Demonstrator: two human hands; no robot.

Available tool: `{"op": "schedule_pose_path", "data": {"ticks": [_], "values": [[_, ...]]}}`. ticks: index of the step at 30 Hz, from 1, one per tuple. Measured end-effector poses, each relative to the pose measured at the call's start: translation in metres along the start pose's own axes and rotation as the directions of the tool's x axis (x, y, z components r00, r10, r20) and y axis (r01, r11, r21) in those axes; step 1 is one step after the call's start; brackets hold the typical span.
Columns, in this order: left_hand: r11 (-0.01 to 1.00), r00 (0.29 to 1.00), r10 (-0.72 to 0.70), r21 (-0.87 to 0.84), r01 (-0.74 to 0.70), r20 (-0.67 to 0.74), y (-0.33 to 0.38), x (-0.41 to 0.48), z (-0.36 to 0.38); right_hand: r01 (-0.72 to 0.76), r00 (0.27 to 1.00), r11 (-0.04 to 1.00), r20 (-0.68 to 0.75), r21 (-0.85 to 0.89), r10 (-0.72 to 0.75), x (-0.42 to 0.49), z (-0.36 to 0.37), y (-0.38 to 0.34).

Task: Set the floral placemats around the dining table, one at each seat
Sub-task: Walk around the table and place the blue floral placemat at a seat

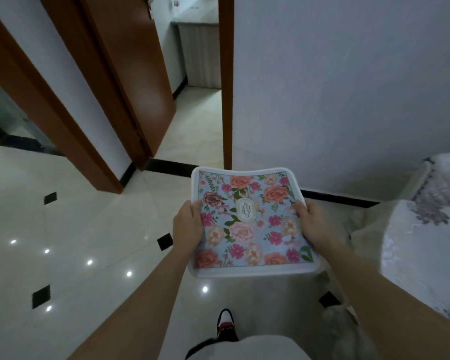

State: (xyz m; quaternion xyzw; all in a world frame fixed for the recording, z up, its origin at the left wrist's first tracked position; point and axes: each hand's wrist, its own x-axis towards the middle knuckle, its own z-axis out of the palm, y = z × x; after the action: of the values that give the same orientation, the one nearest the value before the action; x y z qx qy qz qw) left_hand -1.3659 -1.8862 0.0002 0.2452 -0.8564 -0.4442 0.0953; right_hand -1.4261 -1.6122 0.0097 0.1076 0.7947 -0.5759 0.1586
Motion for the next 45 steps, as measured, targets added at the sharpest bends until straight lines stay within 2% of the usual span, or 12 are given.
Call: {"op": "schedule_pose_path", "data": {"ticks": [9,16,20,25,28,38,45], "values": [[0.991,0.976,0.13,-0.053,-0.122,0.173,0.064,0.145,0.054,-0.001,0.97,0.997,-0.242,0.08,0.02,0.09,-0.021,-0.059],[0.982,0.941,0.164,-0.136,-0.128,0.297,0.112,0.219,0.114,-0.001,0.95,0.99,-0.309,0.138,0.044,0.158,-0.055,-0.07],[0.978,0.921,0.198,-0.126,-0.165,0.335,0.148,0.26,0.157,-0.001,0.929,0.982,-0.363,0.187,0.07,0.203,-0.081,-0.073],[0.963,0.891,0.269,-0.125,-0.24,0.365,0.207,0.319,0.232,0.015,0.903,0.966,-0.418,0.258,0.098,0.28,-0.133,-0.078],[0.964,0.868,0.266,-0.115,-0.24,0.419,0.243,0.348,0.282,0.004,0.884,0.96,-0.45,0.28,0.128,0.324,-0.171,-0.079],[0.923,0.727,0.369,-0.138,-0.359,0.579,0.354,0.391,0.423,-0.034,0.723,0.952,-0.651,0.303,0.233,0.375,-0.285,-0.077],[0.885,0.572,0.421,-0.179,-0.431,0.704,0.413,0.394,0.5,-0.028,0.585,0.918,-0.738,0.396,0.336,0.378,-0.329,-0.064]]}}
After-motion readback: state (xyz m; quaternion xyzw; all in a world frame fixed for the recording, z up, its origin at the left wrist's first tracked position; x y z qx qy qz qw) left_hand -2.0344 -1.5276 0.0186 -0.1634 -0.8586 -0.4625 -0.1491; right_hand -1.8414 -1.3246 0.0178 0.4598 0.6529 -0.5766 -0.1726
